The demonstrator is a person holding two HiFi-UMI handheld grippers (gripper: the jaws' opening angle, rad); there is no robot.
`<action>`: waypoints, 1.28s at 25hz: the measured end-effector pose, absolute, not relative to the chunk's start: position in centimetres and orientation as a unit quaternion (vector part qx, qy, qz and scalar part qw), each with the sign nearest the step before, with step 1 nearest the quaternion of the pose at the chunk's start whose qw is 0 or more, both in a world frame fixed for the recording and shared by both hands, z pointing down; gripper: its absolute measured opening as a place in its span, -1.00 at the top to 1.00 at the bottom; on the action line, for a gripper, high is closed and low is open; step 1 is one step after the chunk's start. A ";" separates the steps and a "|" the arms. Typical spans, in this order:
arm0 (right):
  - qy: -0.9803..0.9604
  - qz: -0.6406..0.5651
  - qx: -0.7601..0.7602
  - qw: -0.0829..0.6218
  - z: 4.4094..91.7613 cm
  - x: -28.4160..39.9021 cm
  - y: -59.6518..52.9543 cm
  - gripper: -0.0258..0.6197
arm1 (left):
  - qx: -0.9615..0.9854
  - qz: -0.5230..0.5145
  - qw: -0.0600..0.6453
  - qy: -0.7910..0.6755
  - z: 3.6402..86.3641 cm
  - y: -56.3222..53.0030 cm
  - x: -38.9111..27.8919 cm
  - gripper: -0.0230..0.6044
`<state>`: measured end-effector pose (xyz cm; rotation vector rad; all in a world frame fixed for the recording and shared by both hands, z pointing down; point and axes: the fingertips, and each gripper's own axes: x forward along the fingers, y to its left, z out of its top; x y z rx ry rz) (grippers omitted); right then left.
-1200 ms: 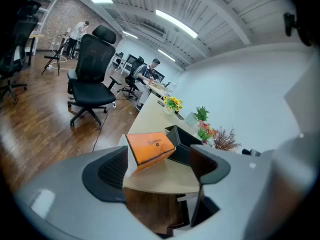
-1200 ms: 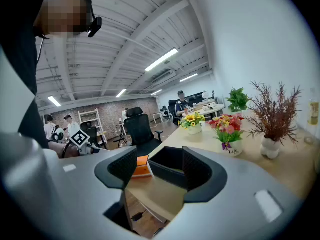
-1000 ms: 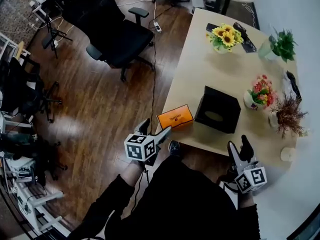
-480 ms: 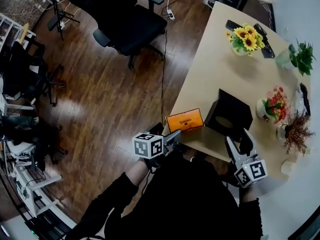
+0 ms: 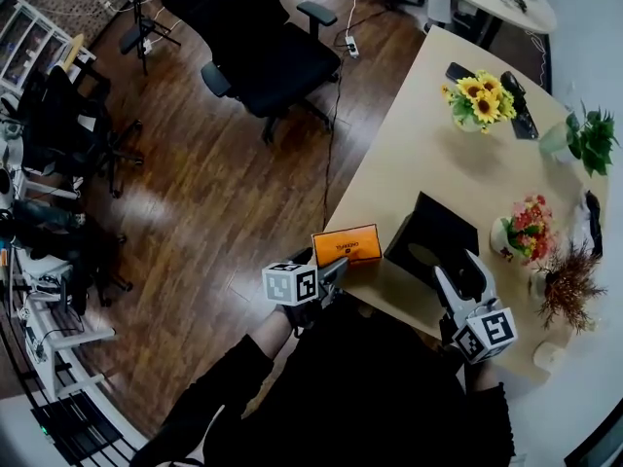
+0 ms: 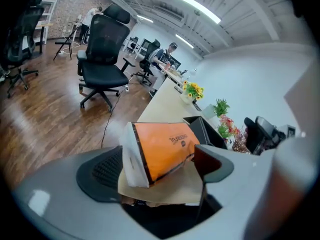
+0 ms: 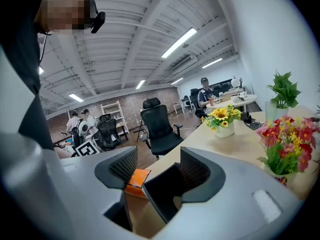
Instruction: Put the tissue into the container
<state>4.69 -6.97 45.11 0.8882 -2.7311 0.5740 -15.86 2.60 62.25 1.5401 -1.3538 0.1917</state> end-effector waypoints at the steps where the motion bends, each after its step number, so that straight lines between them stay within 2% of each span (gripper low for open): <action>1: -0.927 0.197 0.302 0.106 45.3 5.1 -7.1 0.08 | 0.639 0.084 0.515 -0.565 62.5 2.7 -15.7 -0.44; 2: -0.926 0.201 0.301 0.107 45.5 5.4 -7.1 0.09 | 0.636 0.088 0.513 -0.570 62.8 2.8 -15.8 -0.31; 3: -0.925 0.205 0.300 0.109 45.7 5.7 -7.0 0.11 | 0.633 0.092 0.510 -0.576 63.0 3.0 -16.1 -0.03; 4: -0.925 0.209 0.297 0.111 46.0 5.9 -6.9 0.13 | 0.631 0.094 0.507 -0.580 63.3 3.1 -16.3 0.07; 6: -0.925 0.216 0.291 0.117 46.6 6.4 -6.4 0.16 | 0.633 0.104 0.503 -0.579 63.4 3.1 -16.5 0.14; 13: -0.922 0.217 0.298 0.117 46.5 6.6 -6.6 0.23 | 0.640 0.120 0.508 -0.565 63.2 2.4 -16.7 0.21; 21: -0.920 0.216 0.308 0.114 46.3 7.0 -6.2 0.25 | 0.619 -0.005 0.541 -0.569 61.6 2.1 -19.9 0.25; 26: -0.915 0.218 0.321 0.111 46.5 7.6 -5.8 0.25 | 0.653 0.004 0.504 -0.566 58.1 0.5 -20.4 0.25; 32: -0.903 0.223 0.354 0.098 46.2 9.2 -5.4 0.27 | 0.741 0.048 0.444 -0.501 52.8 -3.0 -14.9 0.26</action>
